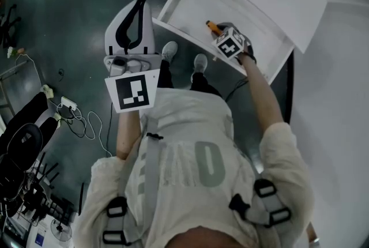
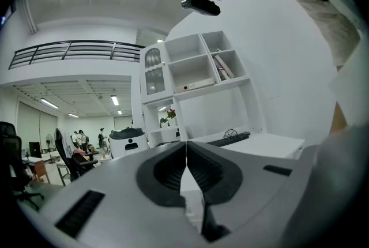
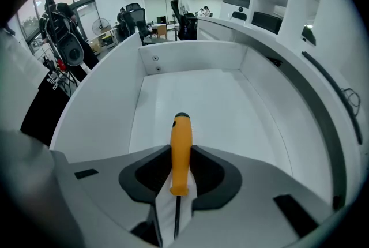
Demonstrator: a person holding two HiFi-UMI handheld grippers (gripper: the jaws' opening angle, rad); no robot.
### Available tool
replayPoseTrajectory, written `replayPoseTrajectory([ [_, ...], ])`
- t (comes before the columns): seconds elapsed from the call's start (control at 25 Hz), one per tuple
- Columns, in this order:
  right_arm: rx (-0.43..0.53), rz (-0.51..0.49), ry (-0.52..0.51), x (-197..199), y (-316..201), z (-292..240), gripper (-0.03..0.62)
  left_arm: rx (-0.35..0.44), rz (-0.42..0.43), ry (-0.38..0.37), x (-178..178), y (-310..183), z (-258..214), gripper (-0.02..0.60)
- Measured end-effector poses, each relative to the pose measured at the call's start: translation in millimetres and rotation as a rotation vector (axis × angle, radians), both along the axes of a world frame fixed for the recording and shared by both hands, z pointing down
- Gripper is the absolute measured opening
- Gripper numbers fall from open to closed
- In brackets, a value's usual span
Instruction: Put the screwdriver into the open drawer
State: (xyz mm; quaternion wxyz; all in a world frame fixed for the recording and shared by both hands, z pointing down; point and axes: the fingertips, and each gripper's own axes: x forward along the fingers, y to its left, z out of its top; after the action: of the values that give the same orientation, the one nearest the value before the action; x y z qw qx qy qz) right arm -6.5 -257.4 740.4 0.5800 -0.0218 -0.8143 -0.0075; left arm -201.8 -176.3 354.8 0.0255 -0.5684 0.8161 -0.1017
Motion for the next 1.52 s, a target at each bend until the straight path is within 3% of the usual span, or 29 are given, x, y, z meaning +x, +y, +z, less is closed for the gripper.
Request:
replayPoseTrajectory([
  [0.52, -0.036, 0.035, 0.004, 2.3, -4.5, -2.3, 0.102, 0.002, -0.007, 0.0, -1.3, 3.3, 1.1, 0.006],
  [0.72, -0.081, 0.025, 0.01, 2.6, 2.6, -3.6, 0.17, -0.005, -0.013, 0.004, -2.4, 4.7, 3.3, 0.006],
  [0.92, -0.089, 0.019, 0.016, 5.2, 5.0, -2.3, 0.19, -0.003, -0.013, 0.003, -1.5, 3.9, 3.3, 0.006],
  [1.52, -0.108, 0.008, -0.004, -2.7, 15.9, -14.8, 0.189, 0.006, 0.002, 0.011, -1.6, 7.1, 2.7, 0.006],
])
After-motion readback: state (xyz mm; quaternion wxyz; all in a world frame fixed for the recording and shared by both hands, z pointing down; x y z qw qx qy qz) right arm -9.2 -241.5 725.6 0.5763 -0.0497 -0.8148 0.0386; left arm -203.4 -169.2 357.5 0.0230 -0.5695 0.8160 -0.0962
